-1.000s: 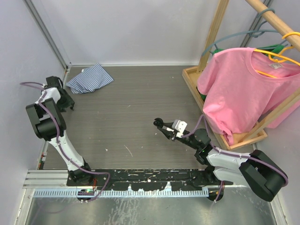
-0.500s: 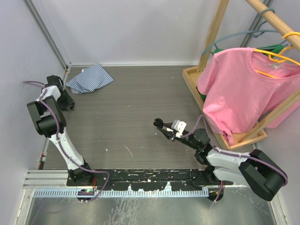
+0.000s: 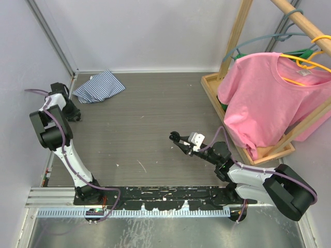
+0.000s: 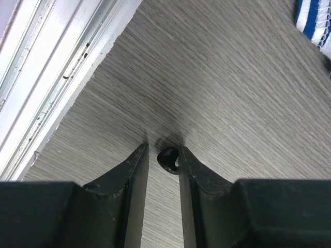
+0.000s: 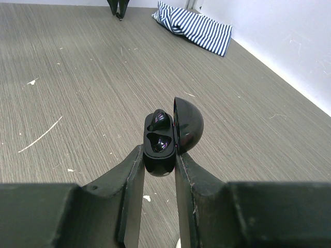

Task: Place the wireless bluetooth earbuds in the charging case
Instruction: Move the earbud to the center of the board.

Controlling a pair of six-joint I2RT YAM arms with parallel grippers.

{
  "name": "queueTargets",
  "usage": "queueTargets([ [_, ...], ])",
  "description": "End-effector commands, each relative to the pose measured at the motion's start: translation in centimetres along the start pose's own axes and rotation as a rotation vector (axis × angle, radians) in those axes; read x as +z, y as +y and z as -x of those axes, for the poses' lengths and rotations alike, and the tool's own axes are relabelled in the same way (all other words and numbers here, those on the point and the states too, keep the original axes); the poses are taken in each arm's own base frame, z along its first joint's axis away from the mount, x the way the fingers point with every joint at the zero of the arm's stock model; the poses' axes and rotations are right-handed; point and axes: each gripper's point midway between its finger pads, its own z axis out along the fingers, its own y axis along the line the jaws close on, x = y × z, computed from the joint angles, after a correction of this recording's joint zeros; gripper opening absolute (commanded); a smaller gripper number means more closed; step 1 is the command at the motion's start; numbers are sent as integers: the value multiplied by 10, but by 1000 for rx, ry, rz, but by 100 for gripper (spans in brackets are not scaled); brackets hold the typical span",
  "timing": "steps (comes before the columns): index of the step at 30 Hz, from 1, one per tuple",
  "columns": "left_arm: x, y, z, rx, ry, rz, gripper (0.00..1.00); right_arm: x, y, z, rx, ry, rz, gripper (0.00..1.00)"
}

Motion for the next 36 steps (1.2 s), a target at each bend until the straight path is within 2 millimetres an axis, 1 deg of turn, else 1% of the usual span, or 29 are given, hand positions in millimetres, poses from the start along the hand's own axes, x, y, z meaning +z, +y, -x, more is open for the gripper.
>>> queueTargets([
  [1, 0, -8, -6, 2, 42, -40, 30, 8, -11, 27, -42, -79, -31, 3],
  [5, -3, -13, -10, 7, 47, -53, 26, 7, -12, 28, -44, -80, -34, 3],
  [11, -11, -32, -19, 50, 58, -95, 21, 7, -12, 28, -45, -79, -40, 2],
  [12, -12, -32, -20, 52, 60, -100, 20, 7, -13, 28, -44, -77, -41, 3],
  [14, -17, -46, -28, 93, 64, -116, 18, 7, -13, 28, -46, -79, -44, 2],
  [20, -38, -75, -47, 221, 67, -140, 17, 5, -14, 31, -48, -88, -51, 2],
  [24, -57, -103, -65, 323, 46, -184, 17, 5, -13, 30, -47, -86, -50, 2],
  [28, -77, -124, -84, 390, 19, -228, 16, 5, -13, 30, -46, -85, -51, 2],
  [29, -85, -130, -87, 411, 3, -243, 16, 5, -13, 31, -47, -86, -51, 2],
  [30, -90, -137, -94, 442, -3, -255, 16, 5, -13, 31, -46, -86, -51, 2],
  [33, -102, -150, -114, 516, -8, -280, 16, 6, -13, 30, -47, -85, -52, 2],
  [36, -113, -165, -139, 587, 1, -323, 16, 5, -14, 29, -48, -81, -55, 2],
])
